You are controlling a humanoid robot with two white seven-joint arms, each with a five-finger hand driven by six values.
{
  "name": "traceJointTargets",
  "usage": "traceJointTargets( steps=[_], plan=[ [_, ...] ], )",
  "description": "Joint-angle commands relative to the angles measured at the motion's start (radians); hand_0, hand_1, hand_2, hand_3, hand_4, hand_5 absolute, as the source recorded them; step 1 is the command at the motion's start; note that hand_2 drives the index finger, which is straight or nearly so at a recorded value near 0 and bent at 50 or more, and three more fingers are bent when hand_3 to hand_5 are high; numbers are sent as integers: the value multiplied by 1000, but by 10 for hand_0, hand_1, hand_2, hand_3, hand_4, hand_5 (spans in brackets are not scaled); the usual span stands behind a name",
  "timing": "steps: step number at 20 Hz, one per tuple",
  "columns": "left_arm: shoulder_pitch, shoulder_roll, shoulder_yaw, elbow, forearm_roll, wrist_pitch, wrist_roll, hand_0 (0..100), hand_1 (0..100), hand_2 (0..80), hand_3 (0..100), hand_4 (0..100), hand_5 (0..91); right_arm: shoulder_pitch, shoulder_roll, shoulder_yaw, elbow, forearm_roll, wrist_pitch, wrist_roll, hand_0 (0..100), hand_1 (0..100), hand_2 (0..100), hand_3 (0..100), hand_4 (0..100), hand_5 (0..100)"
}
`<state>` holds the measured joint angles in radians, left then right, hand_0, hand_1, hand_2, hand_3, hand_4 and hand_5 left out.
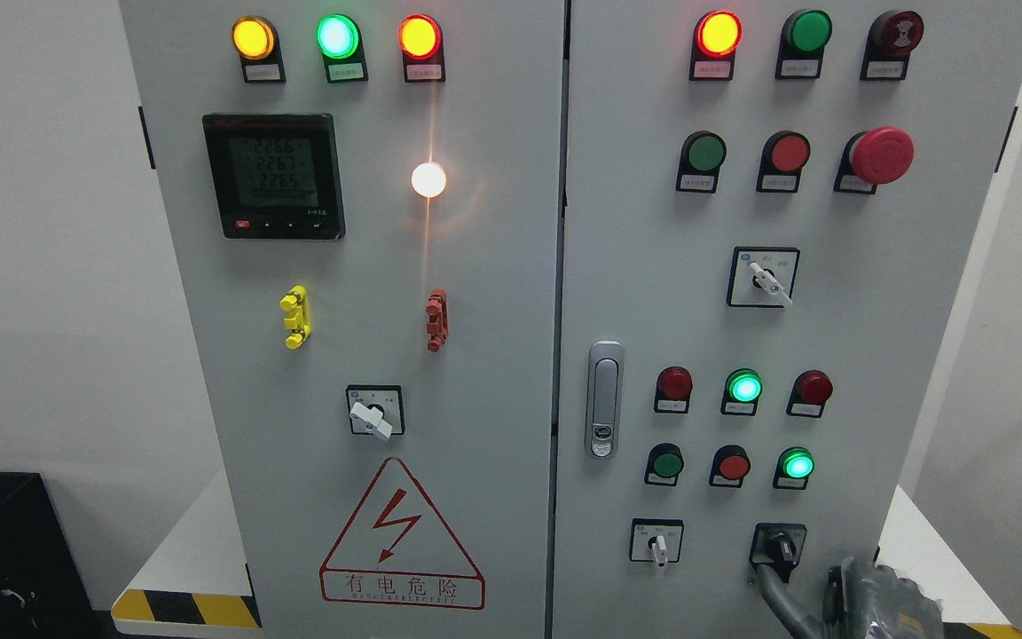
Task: Flip black knob to close circuit
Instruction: 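Grip the black knob with the right hand and rotate it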
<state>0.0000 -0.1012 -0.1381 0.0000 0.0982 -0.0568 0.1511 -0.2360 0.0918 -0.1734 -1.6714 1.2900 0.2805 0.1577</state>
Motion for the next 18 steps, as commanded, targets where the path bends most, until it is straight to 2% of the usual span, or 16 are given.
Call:
traceJointTargets(
  steps=[1, 18],
  plan=[
    [23, 0, 0, -29, 0, 0, -1, 120, 556, 0, 0, 0, 0, 0, -7, -47, -1, -4, 3, 0, 0, 26, 918, 1000, 1000, 1000],
    [23, 0, 0, -29, 0, 0, -1, 120, 556, 0, 0, 0, 0, -20, -7, -52, 2, -8, 3, 0, 0, 26, 917, 1000, 1000, 1000]
  ],
)
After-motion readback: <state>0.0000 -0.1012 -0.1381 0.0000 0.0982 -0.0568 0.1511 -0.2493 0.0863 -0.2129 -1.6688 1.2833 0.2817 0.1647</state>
